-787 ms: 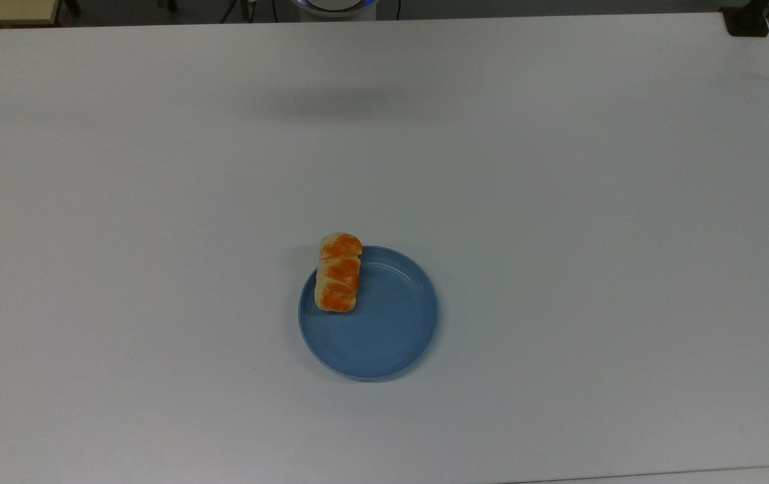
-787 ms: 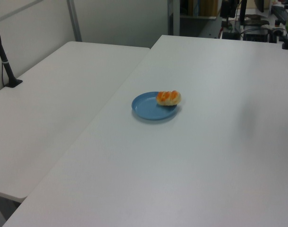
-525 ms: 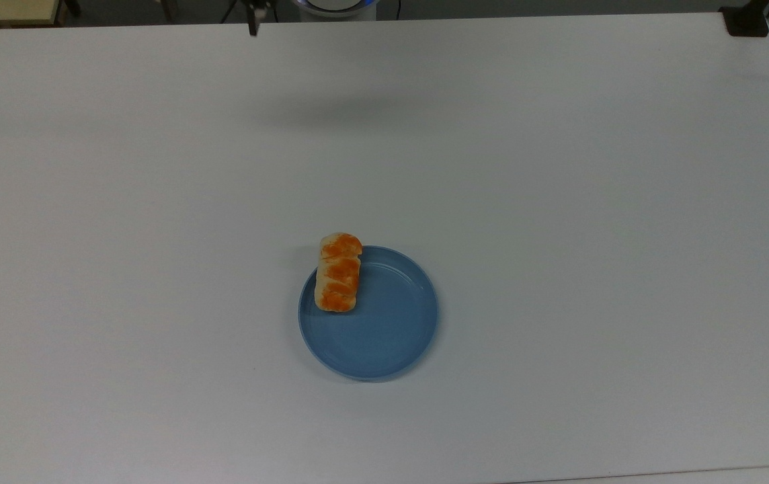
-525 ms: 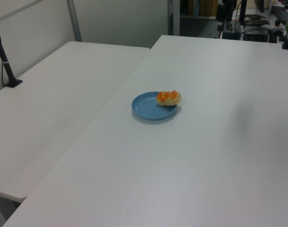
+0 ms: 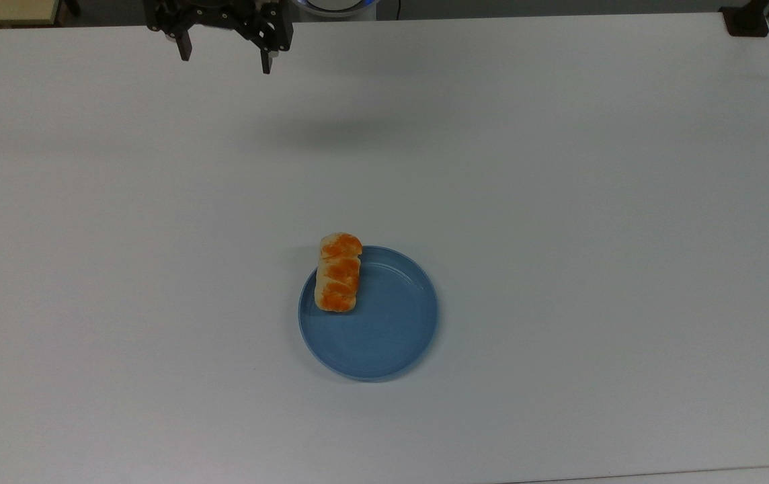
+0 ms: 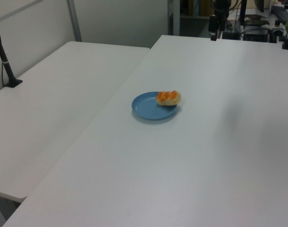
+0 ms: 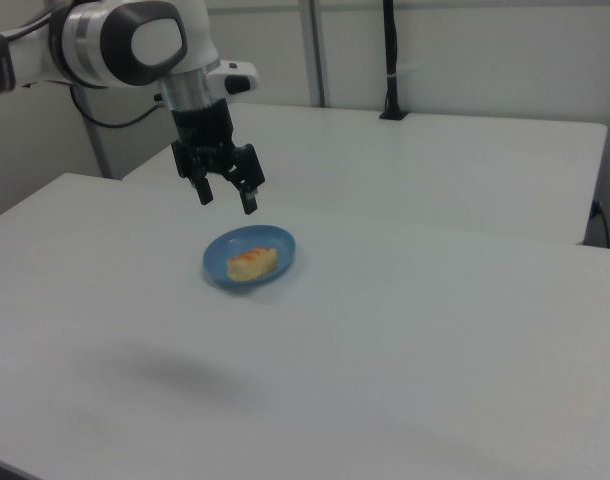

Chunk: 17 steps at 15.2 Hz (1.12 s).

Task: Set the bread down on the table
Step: 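Move the gripper down toward the bread roll on the blue plate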

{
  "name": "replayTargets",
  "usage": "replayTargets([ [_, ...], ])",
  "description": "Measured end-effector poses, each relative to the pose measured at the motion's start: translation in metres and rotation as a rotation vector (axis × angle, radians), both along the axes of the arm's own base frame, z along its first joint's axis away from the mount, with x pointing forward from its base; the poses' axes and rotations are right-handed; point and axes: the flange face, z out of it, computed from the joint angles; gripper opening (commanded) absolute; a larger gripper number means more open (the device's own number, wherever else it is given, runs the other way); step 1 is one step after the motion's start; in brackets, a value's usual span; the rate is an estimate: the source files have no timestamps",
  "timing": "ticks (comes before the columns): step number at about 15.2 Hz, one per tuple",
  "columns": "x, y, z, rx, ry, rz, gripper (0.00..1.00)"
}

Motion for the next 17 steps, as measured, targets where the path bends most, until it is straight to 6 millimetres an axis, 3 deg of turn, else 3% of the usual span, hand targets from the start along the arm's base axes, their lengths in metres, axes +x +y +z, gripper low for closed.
replayTargets([
  [11, 0.003, 0.002, -0.007, 0.000, 0.013, 0.015, 1.00],
  [14, 0.012, 0.010, -0.026, 0.001, 0.042, 0.032, 0.99],
  [17, 0.037, 0.026, -0.057, 0.038, -0.001, 0.003, 0.98],
])
